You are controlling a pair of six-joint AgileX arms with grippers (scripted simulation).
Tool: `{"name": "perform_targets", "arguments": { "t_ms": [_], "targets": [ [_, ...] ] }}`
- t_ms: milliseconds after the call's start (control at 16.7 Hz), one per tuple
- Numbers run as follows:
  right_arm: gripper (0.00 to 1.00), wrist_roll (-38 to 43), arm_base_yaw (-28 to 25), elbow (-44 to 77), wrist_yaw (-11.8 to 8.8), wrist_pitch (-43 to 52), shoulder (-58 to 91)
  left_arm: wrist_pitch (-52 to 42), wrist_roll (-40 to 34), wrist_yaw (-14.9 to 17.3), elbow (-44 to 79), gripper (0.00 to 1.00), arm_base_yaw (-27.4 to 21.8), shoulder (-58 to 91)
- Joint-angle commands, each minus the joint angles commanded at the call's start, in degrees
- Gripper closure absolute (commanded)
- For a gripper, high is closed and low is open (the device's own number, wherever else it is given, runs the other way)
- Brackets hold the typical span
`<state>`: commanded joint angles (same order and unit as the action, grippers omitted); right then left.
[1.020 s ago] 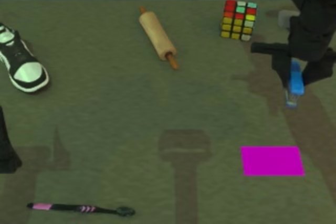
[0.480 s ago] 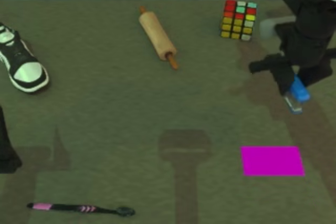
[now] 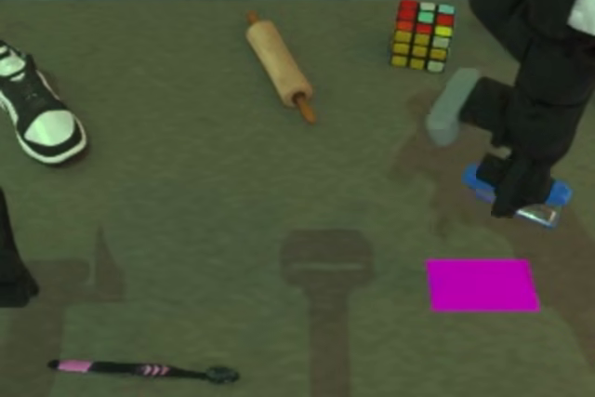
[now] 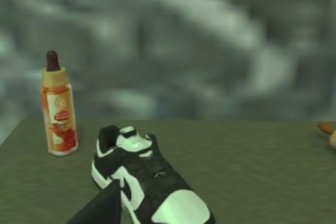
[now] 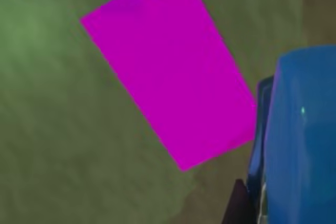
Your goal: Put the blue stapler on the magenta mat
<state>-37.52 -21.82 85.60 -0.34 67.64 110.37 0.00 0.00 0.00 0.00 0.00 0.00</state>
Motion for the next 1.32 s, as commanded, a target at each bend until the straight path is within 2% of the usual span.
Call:
{"name": "perform_targets", "arguments": {
  "t_ms": [240, 480, 900, 1320],
  "targets": [
    [1.00, -17.76, -1.89, -4.41, -0.12, -0.80, -4.51, 0.00, 0.00, 0.00, 0.00, 0.00, 0.00, 0.00],
    [1.00, -26.39, -2.92, -6.92, -0.13, -1.82, -7.82, 0.00, 0.00, 0.00, 0.00, 0.00, 0.00, 0.00],
    [1.00, -26.92, -2.74, -7.72, -0.12, -2.76, -7.62, 0.00, 0.00, 0.00, 0.00, 0.00, 0.00, 0.00],
    [1.00, -26.60, -3.08, -18.47, -0.11, -20.11, -2.00, 0.00, 0.00, 0.00, 0.00, 0.00, 0.00, 0.00]
  ]
}}
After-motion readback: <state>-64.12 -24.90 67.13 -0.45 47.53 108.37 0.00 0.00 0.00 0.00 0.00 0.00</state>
